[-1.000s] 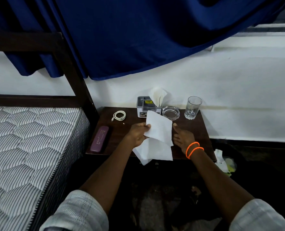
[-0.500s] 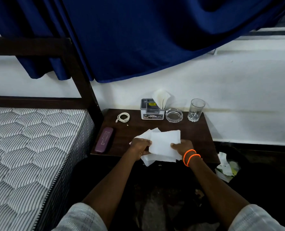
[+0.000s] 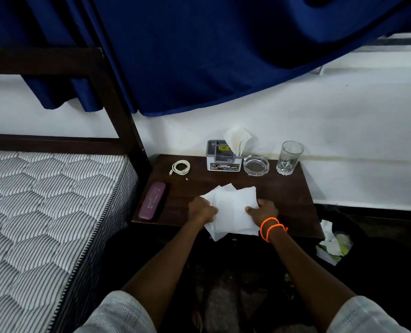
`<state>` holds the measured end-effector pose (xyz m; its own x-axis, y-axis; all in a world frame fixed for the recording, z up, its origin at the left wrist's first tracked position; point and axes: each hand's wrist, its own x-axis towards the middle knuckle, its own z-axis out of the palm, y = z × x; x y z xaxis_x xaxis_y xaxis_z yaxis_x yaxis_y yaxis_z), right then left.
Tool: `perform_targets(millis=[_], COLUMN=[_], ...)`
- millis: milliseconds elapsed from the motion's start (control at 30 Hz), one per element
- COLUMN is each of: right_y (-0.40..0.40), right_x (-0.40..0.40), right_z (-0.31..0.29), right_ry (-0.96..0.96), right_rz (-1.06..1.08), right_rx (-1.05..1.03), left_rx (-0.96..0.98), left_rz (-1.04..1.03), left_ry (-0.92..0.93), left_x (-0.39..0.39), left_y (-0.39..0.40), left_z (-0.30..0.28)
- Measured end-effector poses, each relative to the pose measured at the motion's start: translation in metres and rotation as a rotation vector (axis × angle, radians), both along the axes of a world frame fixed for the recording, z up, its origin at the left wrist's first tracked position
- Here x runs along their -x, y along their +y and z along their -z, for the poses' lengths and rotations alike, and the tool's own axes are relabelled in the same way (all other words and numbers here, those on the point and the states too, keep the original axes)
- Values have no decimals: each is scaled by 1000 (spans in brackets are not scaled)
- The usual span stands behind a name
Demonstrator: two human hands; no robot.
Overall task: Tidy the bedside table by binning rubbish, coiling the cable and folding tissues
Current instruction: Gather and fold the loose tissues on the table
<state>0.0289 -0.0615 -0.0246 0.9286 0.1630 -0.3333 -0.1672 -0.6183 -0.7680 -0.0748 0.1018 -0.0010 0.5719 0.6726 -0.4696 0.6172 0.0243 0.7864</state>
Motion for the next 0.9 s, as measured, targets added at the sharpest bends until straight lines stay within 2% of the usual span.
perform_targets(millis=[100,233,333,400,567,900], right_y=[2,2,2,1,-1,-8], right_x=[1,3,5,5,5,4], right_z=[0,-1,0,0,-1,0], right_ry=[-4,-31,-30,-29,-20,-2], right_rz=[-10,-7,8,-3,-28,-26], right_rx=[8,0,-13,-10,3,-59], left_rx=[-20,105,126,67,-218,-327], left_rz=[57,79,93,156,300,334], left_ry=[39,42,66,98,160,140], left_x=[-3,-8,-9,-10,-11,-16], left_y=[-1,-6,-9,-9,-9,-10], left_z=[-1,-4,-4,-3,1,1])
